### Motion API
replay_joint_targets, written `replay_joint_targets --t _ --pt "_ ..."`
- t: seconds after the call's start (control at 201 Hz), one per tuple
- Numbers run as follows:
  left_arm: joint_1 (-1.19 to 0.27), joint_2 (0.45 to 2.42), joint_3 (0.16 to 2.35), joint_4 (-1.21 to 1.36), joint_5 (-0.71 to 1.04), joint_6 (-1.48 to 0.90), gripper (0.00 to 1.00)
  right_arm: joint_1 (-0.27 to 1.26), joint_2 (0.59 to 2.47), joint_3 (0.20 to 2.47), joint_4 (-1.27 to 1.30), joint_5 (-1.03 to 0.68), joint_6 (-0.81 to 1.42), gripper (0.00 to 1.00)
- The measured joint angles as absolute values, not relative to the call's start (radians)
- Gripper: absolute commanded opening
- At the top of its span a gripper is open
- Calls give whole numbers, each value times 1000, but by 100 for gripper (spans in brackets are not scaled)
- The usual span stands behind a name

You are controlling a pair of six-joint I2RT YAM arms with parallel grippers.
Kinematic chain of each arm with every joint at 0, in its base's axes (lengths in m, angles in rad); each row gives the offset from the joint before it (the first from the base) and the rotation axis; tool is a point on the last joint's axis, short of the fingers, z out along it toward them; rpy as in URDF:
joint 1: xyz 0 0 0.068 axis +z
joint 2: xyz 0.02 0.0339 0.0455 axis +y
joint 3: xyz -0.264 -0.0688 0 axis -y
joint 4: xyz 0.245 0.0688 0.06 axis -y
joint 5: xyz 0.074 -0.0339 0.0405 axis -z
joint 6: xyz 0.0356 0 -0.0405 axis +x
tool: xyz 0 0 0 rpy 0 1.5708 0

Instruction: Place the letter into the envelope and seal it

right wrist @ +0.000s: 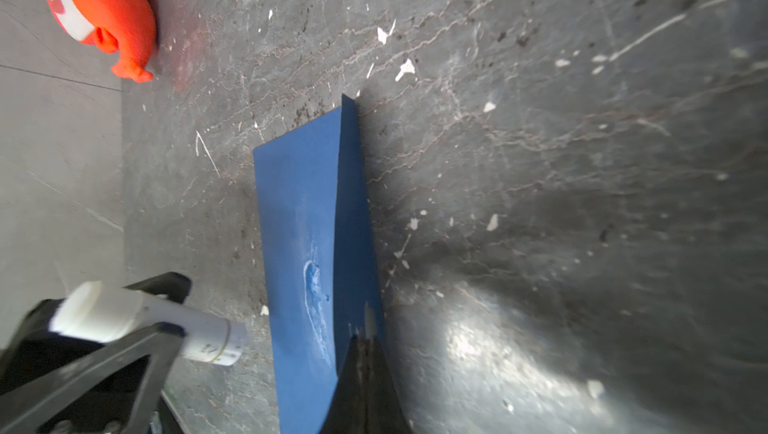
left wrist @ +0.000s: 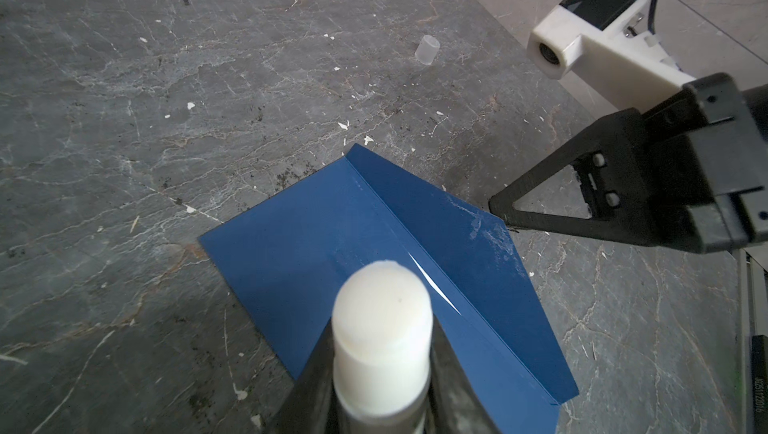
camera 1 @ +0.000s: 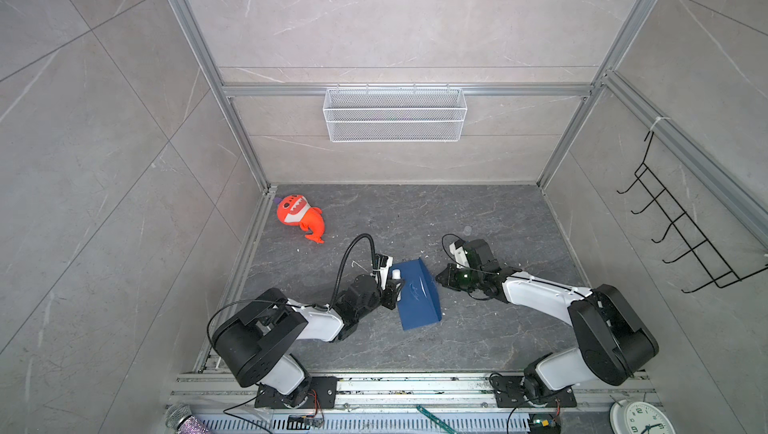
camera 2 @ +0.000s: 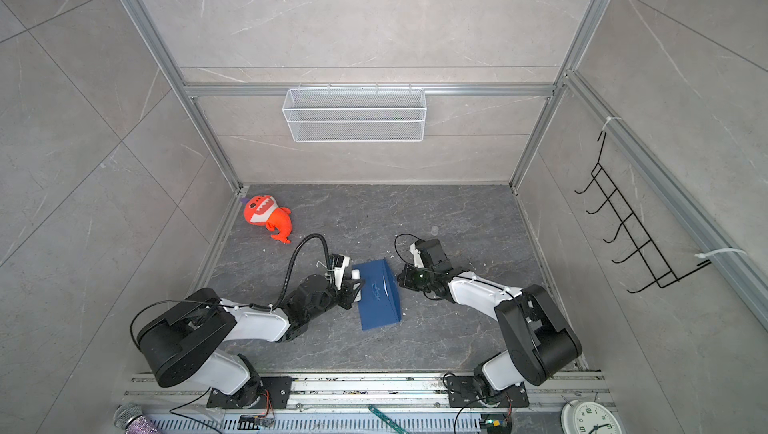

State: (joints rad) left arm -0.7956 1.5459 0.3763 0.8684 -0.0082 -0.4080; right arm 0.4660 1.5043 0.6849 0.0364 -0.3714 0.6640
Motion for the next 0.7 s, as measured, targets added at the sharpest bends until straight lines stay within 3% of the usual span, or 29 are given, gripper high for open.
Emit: replay_joint_targets --t 0.697 --pt "-791 1678 376 994 -35 -473 0 533 1605 683 144 -427 729 0"
